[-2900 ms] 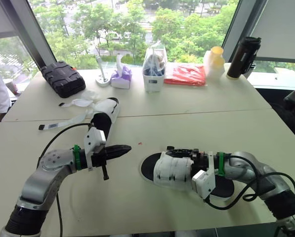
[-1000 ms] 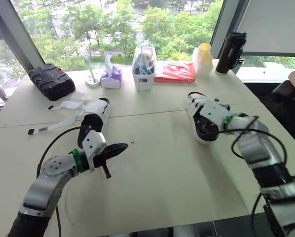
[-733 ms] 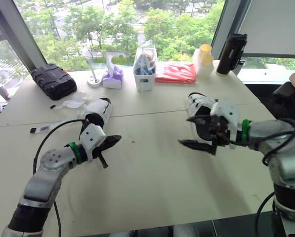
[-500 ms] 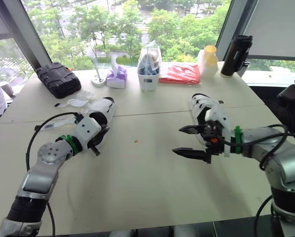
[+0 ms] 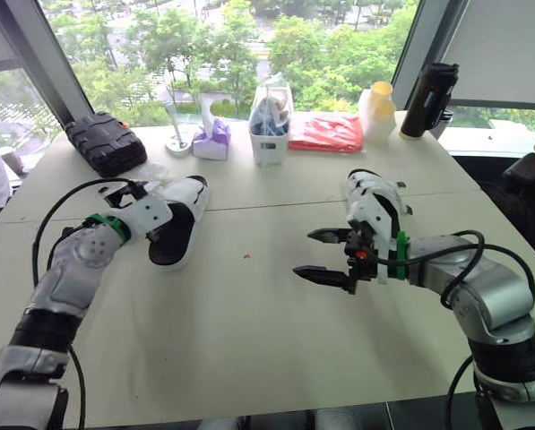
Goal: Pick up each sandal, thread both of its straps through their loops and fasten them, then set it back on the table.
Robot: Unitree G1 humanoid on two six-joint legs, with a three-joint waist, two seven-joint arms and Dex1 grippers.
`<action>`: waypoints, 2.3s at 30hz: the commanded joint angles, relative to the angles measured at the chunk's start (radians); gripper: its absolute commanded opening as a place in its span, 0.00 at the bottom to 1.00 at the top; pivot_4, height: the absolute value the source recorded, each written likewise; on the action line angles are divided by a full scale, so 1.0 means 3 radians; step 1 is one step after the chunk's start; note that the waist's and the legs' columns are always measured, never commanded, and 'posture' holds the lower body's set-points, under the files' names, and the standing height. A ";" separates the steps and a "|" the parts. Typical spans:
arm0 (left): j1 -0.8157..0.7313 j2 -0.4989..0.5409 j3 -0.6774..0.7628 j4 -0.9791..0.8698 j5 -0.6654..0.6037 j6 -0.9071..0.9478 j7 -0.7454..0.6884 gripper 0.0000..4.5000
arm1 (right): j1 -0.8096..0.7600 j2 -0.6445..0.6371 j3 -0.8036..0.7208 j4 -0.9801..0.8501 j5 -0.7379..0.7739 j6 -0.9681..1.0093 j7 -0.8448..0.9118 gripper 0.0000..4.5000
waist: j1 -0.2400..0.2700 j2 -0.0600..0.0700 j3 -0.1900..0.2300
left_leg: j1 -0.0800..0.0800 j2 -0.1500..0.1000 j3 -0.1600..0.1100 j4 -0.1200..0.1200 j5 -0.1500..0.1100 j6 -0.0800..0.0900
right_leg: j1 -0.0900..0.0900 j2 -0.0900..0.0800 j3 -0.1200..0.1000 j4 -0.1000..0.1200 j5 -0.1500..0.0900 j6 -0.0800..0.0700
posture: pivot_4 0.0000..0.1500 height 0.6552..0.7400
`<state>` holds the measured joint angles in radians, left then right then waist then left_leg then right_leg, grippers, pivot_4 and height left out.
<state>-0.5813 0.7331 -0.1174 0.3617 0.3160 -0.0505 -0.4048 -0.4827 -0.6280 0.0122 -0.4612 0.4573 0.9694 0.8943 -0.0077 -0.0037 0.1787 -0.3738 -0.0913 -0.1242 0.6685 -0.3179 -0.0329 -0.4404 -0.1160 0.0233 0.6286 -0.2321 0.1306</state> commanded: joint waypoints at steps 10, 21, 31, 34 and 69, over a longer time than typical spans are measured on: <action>-0.1242 -0.0435 -0.0580 0.2207 0.0641 -0.0801 0.0785 1.00 | -0.0048 -0.0005 0.0093 0.0003 0.0033 -0.0179 -0.0223 1.00 | -0.0009 -0.0008 -0.0001 | -0.0003 -0.0005 0.0007 0.0006 0.0001 0.0000 | -0.0005 0.0001 -0.0002 0.0005 0.0000 0.0001 | 1.00 1.00; -0.1590 -0.0648 -0.0755 0.2943 0.0766 -0.0915 0.1021 0.23 | -0.0004 -0.0039 0.0115 0.0005 0.0020 -0.0242 -0.0368 1.00 | -0.0012 -0.0010 -0.0001 | -0.0009 -0.0005 0.0010 0.0037 -0.0003 0.0008 | 0.0000 0.0003 -0.0001 0.0014 0.0002 0.0003 | 1.00 1.00; -0.1626 -0.0663 -0.0670 0.2736 0.0500 -0.1800 0.0590 0.01 | 0.0007 -0.0114 0.0048 0.0028 0.0042 -0.0274 -0.0371 1.00 | 0.0007 -0.0010 -0.0001 | -0.0008 -0.0006 0.0009 0.0043 -0.0004 0.0009 | 0.0006 0.0002 -0.0001 0.0013 0.0003 0.0007 | 1.00 1.00; -0.1604 -0.0579 -0.0693 0.2583 0.0301 -0.2581 -0.0007 0.01 | -0.0003 -0.0188 0.0005 0.0097 0.0029 -0.0324 -0.0327 1.00 | 0.0042 -0.0013 0.0001 | -0.0015 -0.0005 0.0008 0.0047 -0.0004 0.0009 | 0.0002 -0.0001 -0.0002 0.0011 0.0004 0.0008 | 1.00 1.00; -0.1122 -0.0248 -0.1988 0.1857 -0.0536 -0.5212 -0.0996 0.01 | 0.0019 -0.0488 -0.0003 0.0339 -0.0053 -0.0631 -0.0236 1.00 | -0.0017 -0.0012 0.0000 | -0.0034 -0.0003 0.0010 0.0052 -0.0004 0.0017 | -0.0013 -0.0001 -0.0001 0.0010 0.0007 0.0011 | 1.00 1.00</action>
<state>-0.9226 0.6568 -0.7209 0.9214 0.1483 -1.5994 -0.7256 -0.4746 -0.7638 0.0242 -0.3206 0.4421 0.7979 0.8214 -0.0127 -0.0074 0.1788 -0.3841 -0.0922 -0.1213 0.6842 -0.3191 -0.0277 -0.4443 -0.1164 0.0229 0.6316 -0.2301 0.1340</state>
